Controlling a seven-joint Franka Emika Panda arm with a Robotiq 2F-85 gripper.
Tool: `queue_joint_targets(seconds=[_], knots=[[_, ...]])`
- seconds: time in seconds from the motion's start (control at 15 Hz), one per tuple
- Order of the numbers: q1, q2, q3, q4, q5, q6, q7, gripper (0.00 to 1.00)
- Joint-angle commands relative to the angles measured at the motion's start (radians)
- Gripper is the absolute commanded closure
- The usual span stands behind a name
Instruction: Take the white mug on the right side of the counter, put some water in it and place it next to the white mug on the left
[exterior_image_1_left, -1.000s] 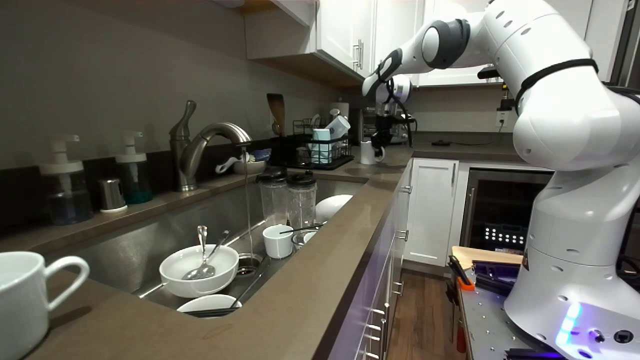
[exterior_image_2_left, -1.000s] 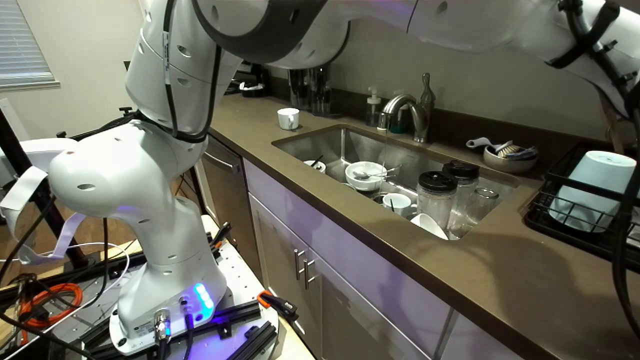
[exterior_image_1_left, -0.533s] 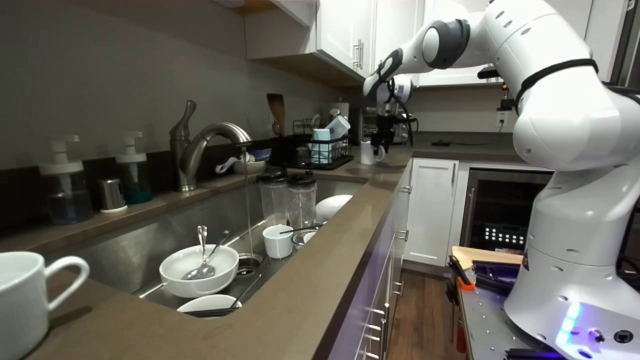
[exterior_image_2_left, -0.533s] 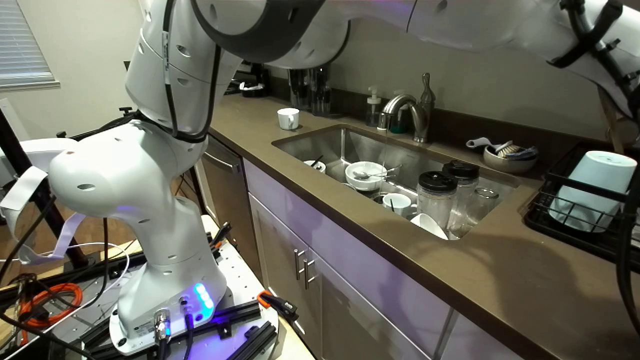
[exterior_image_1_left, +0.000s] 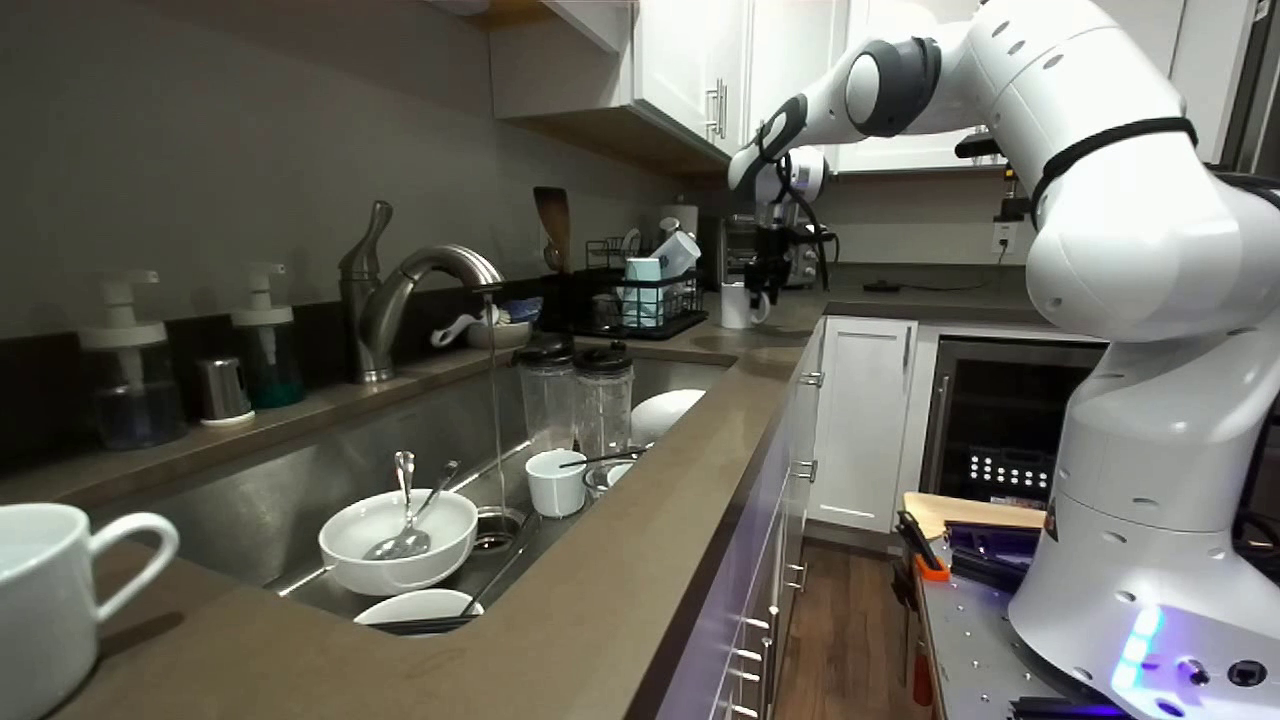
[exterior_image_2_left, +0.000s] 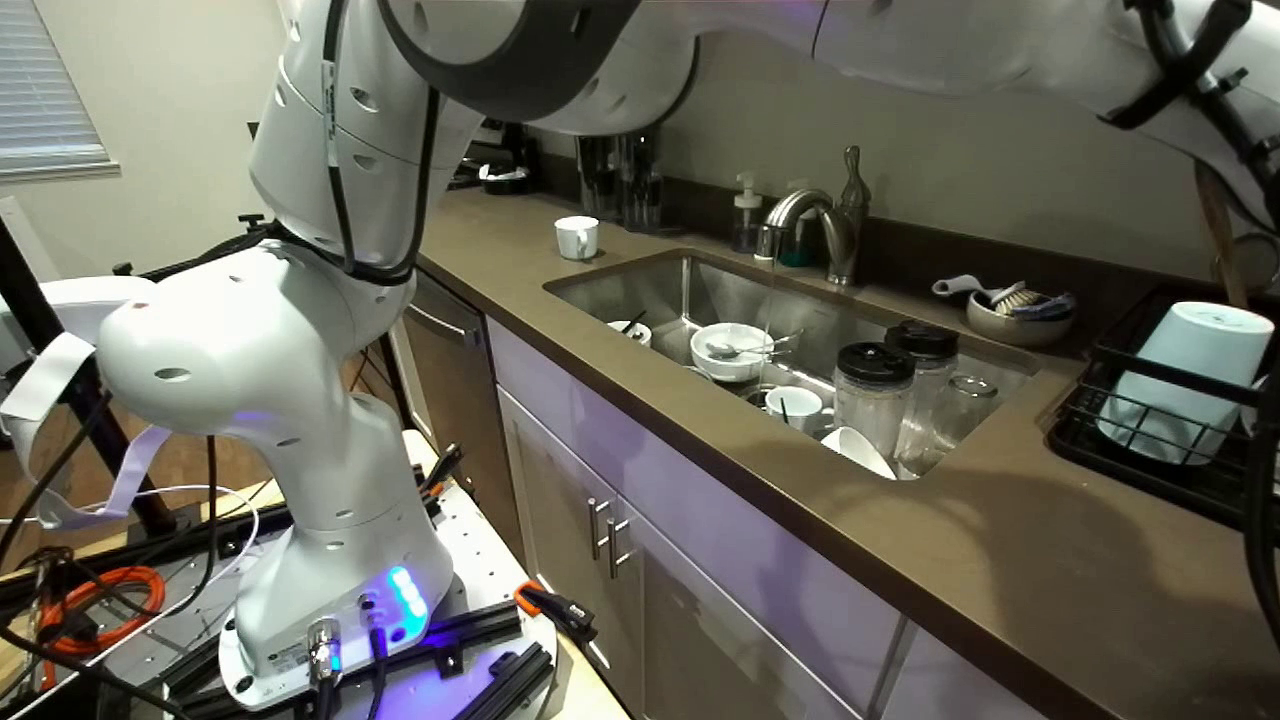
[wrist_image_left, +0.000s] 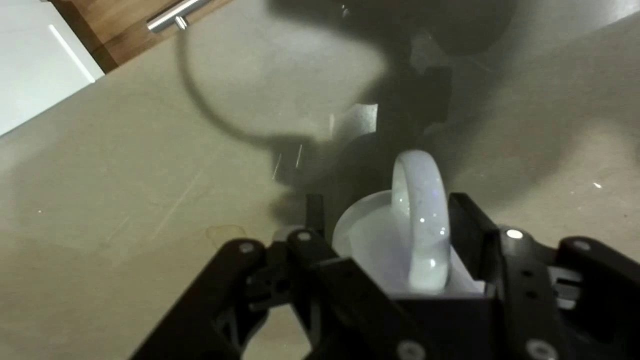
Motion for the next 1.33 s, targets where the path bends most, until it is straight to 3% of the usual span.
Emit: queue_joint_targets(seconds=[0.0, 0.2, 0.33, 0.47, 0.8, 1.27], knots=[[0.009, -0.013, -0.008, 0.004, -0.014, -0.010, 0.008, 0.65], [0.010, -0.015, -0.009, 0.007, -0.017, -0.008, 0.009, 0.84], [0.011, -0.017, -0.011, 0.008, -0.018, -0.007, 0.011, 0.66], [0.010, -0.019, -0.011, 0.010, -0.017, -0.007, 0.010, 0.91], [0.013, -0.023, -0.011, 0.004, -0.017, -0.002, 0.009, 0.96], [0.024, -0.032, -0.013, -0.008, -0.020, 0.005, 0.008, 0.94]])
